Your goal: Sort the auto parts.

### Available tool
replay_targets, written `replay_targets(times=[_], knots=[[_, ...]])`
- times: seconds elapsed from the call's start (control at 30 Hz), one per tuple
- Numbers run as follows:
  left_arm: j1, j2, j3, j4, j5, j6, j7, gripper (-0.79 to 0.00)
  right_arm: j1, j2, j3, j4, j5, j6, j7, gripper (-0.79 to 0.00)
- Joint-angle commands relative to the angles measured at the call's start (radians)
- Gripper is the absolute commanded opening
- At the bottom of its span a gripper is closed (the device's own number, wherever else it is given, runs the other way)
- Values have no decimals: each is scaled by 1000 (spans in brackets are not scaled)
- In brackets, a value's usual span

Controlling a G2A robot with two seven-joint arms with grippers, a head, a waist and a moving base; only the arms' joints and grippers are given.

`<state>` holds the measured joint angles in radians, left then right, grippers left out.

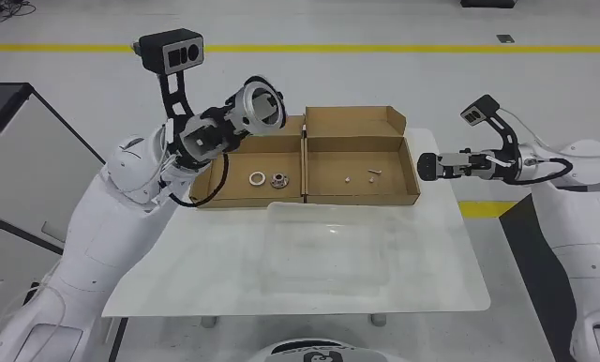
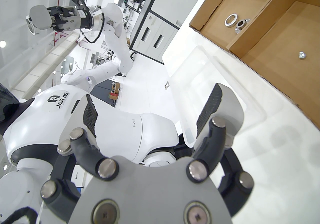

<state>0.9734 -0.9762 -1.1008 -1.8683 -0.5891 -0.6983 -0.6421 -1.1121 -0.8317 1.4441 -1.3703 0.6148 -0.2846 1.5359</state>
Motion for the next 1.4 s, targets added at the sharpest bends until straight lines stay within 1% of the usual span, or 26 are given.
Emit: replay_targets(times=[0.0, 0.17, 0.23, 0.37, 0.57, 0.67, 0.8, 0.93, 1.17, 1.37], knots=[[4, 1, -12, 6, 73, 52, 2, -785, 0, 0, 0, 0, 0, 0, 0, 0], [16, 6, -30, 5, 201, 154, -29, -785, 0, 0, 0, 0, 0, 0, 0, 0], [23, 9, -38, 6, 257, 209, -61, -785, 0, 0, 0, 0, 0, 0, 0, 0], [28, 16, -50, 5, 347, 289, -126, -785, 0, 0, 0, 0, 0, 0, 0, 0], [23, 25, -48, 15, 488, 413, -225, -785, 0, 0, 0, 0, 0, 0, 0, 0], [17, 26, -38, 13, 548, 453, -250, -785, 0, 0, 0, 0, 0, 0, 0, 0], [-2, 25, -10, 28, 638, 522, -292, -785, 0, 0, 0, 0, 0, 0, 0, 0], [-30, 20, 25, 53, 687, 562, -318, -785, 0, 0, 0, 0, 0, 0, 0, 0], [-100, 4, 100, 138, 778, 623, -362, -785, 0, 0, 0, 0, 0, 0, 0, 0], [-175, -19, 187, 225, 854, 673, -402, -785, 0, 0, 0, 0, 0, 0, 0, 0]])
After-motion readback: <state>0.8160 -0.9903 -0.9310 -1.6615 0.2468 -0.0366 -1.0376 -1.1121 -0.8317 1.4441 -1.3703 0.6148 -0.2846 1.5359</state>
